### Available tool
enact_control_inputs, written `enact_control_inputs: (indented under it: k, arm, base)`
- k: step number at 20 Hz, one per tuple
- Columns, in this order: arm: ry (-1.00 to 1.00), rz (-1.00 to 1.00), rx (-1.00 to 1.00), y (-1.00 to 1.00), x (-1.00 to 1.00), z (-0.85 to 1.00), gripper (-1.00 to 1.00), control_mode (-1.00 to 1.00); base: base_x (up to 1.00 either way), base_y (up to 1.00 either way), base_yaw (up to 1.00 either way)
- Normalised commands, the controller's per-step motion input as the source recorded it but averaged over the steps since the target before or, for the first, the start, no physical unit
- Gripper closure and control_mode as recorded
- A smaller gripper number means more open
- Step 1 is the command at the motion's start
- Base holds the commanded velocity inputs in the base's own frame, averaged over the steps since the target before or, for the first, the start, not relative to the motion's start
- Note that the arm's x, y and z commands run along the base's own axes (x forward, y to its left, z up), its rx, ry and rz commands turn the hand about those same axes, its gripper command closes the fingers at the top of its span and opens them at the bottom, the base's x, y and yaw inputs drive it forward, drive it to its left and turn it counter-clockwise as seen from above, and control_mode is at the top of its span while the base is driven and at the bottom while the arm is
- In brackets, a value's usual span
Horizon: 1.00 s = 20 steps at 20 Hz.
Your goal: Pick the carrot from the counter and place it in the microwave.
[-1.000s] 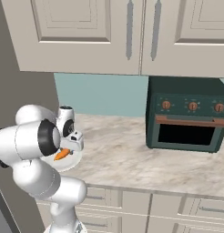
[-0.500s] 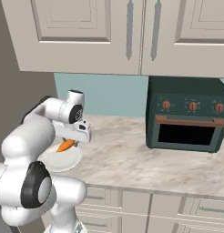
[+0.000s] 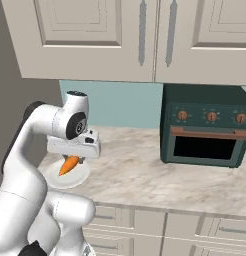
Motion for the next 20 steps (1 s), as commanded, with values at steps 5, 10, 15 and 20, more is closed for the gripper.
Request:
enact_control_inputs:
  k: [5,10,15,20]
  arm:
    - [-0.07,0.0,0.0,-0.25,-0.47,0.13,1.0,-1.0]
    - [-0.01,0.02,0.0,0.02,-0.17,0.0,1.0,-1.0]
    - [0.0,0.0,0.0,0.0,0.0,0.0,1.0,1.0]
    - [0.0,0.0,0.0,0.0,0.0,0.0,1.0,1.0]
  base:
    - [0.0,0.0,0.0]
    - [0.0,0.0,0.0]
    - [-1.0,0.0,0.08]
    - [-0.87,0.75,0.0]
